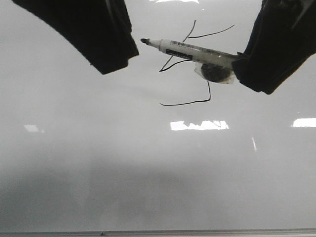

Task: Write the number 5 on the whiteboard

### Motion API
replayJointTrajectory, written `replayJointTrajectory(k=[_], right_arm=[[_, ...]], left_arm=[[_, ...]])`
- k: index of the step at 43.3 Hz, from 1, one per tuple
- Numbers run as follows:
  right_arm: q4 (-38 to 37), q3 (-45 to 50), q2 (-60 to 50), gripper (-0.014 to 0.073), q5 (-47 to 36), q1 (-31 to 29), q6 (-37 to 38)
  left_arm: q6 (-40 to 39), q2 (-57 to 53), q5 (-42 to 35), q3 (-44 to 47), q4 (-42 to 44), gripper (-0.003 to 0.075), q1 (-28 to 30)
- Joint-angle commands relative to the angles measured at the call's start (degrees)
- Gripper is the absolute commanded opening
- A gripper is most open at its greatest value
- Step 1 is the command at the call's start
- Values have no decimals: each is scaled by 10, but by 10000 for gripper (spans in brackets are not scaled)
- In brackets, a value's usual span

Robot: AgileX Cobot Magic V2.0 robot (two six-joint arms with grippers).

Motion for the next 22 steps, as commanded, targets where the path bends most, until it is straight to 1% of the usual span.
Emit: replayJointTrajectory(k=[1, 10, 18, 22], right_arm=[[-4, -14, -18, -62, -26, 9, -7], [-4, -14, -18, -62, -24, 42, -8], [-3, -14, -21, -62, -29, 66, -8], [1, -14, -31, -62, -44, 73, -8]], left_arm=[[21, -22, -38, -23, -11, 536, -3], [47, -21, -92, -23, -10, 535, -3], [52, -16, -95, -23, -11, 532, -3], [52, -5, -86, -23, -15, 483, -3]])
